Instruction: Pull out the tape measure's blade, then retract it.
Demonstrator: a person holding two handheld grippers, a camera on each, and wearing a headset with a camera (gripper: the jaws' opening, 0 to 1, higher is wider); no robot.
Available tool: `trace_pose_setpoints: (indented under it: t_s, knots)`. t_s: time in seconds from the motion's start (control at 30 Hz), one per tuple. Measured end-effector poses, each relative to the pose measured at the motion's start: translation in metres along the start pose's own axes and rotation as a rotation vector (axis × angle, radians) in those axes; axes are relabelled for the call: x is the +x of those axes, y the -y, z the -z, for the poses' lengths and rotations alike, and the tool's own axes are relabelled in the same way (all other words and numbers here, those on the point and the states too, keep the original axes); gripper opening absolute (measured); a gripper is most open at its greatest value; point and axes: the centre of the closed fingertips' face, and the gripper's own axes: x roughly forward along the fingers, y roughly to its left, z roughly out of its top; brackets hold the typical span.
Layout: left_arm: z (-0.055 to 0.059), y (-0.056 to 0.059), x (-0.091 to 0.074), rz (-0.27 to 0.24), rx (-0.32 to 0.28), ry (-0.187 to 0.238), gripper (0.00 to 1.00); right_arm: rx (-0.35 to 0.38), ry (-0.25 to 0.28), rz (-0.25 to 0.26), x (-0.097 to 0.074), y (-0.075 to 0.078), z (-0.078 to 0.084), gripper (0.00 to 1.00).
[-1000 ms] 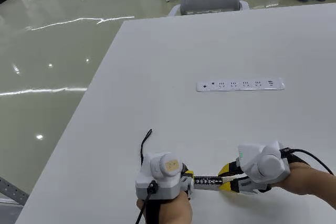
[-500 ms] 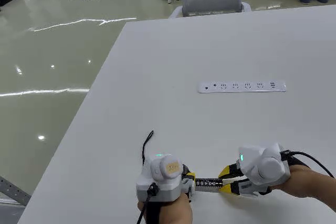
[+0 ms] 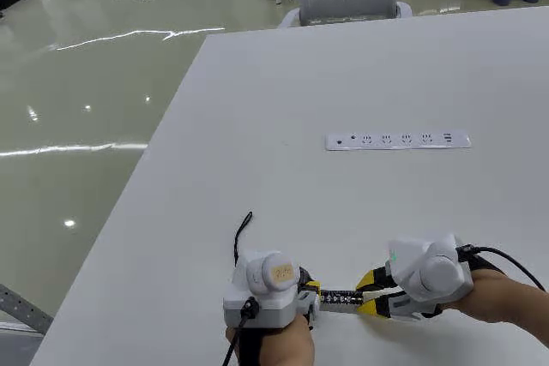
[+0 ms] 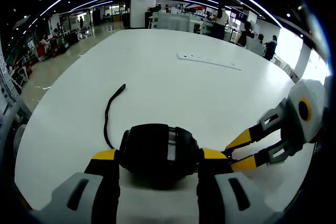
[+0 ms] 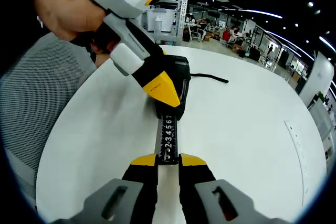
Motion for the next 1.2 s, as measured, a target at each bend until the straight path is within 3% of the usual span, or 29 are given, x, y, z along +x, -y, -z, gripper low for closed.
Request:
trace_pose_setpoints:
  t_s: [1.2]
  knots:
    - [0.0008,-0.0008,-0.0014,0.009,-0.002,-0.002,0.56,-0.003,0.002,0.003,0.0075,-0.0011,-0.0082,0.14]
